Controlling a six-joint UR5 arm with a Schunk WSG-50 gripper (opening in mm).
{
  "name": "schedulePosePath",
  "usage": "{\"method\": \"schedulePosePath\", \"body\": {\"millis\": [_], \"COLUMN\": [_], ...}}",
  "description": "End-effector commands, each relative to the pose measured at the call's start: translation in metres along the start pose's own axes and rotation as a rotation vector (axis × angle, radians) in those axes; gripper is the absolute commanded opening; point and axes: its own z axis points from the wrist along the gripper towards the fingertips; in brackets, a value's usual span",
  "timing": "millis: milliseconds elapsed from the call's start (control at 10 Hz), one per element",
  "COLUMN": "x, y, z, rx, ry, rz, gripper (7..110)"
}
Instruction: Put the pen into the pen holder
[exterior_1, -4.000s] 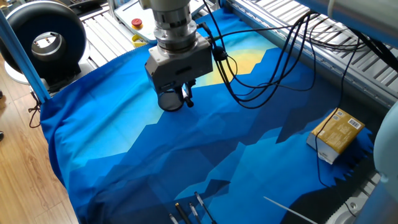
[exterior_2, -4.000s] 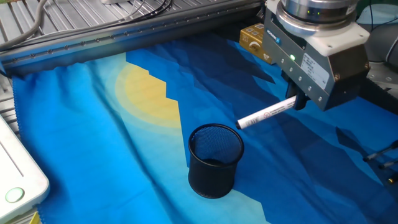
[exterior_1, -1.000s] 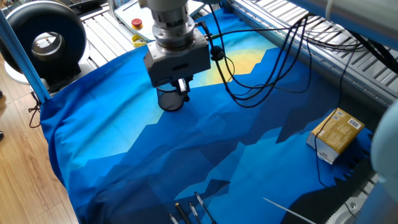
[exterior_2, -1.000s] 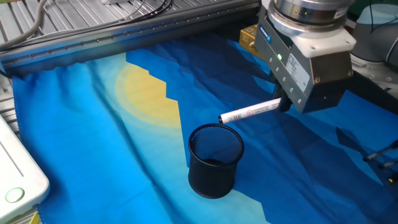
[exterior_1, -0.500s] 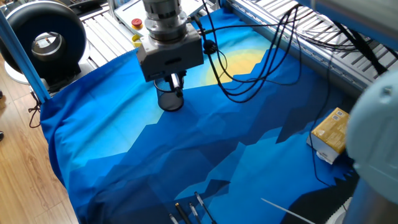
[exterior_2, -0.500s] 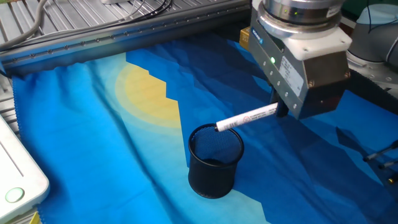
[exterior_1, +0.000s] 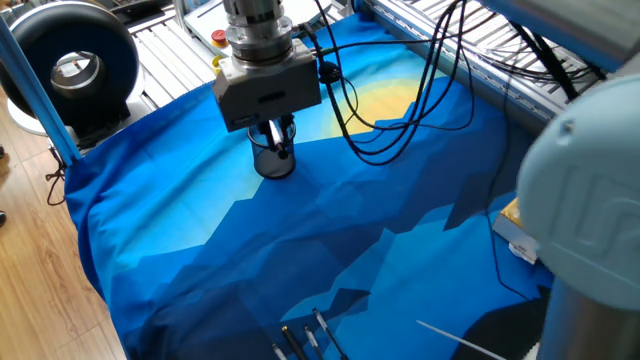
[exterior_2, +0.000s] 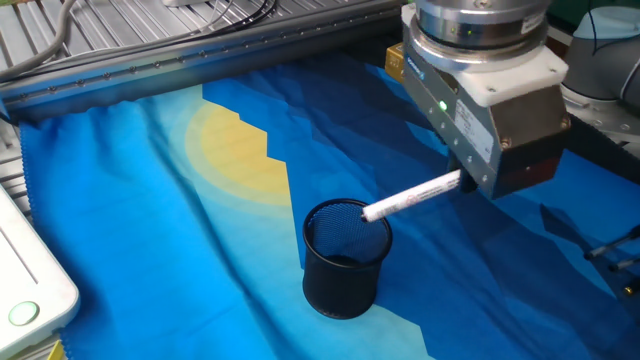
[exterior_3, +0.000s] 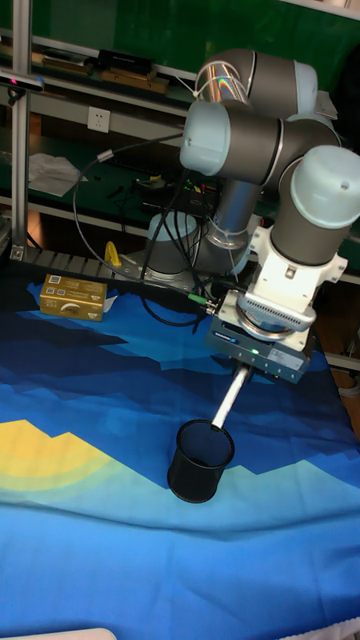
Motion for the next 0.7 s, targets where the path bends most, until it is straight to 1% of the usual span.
{"method": "schedulePosePath", "body": {"millis": [0, 100, 200, 400, 600], "x": [0.021, 0.018, 0.011, -0.008, -0.017], "y": [-0.007, -0.011, -0.015, -0.021, -0.018], "z": [0.002, 0.002, 0.002, 0.001, -0.004], "rx": [0.006, 0.011, 0.011, 0.011, 0.007], "ry": [0.109, 0.111, 0.099, 0.064, 0.052], "rz": [0.001, 0.001, -0.008, -0.031, -0.038], "gripper": [7, 7, 7, 7, 7]}}
